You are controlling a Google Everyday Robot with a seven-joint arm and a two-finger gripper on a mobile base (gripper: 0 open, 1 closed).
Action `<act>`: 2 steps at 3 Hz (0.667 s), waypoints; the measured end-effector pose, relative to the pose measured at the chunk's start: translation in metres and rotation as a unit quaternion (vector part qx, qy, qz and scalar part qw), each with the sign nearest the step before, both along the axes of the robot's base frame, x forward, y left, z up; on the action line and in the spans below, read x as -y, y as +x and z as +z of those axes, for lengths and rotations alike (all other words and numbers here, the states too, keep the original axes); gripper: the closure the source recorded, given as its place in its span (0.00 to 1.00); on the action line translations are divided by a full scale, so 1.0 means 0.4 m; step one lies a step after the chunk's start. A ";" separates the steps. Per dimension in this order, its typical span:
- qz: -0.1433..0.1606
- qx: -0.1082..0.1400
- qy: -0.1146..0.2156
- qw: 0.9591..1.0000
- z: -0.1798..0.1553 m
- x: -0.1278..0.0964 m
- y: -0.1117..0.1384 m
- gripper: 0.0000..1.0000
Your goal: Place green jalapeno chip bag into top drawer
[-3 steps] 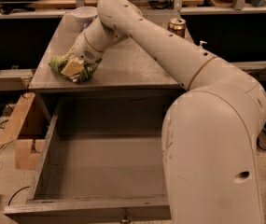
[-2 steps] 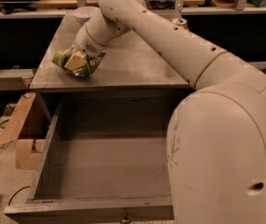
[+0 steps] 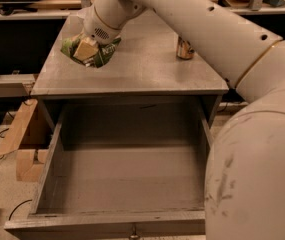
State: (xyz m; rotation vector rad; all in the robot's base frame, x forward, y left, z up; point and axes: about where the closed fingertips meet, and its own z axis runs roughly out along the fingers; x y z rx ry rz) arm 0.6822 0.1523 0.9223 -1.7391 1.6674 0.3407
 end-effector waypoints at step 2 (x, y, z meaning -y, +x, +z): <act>-0.016 0.010 0.052 0.998 0.041 0.051 -0.121 1.00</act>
Offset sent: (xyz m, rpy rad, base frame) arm -0.0968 -0.0393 -0.0023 0.2214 -0.0414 -0.0867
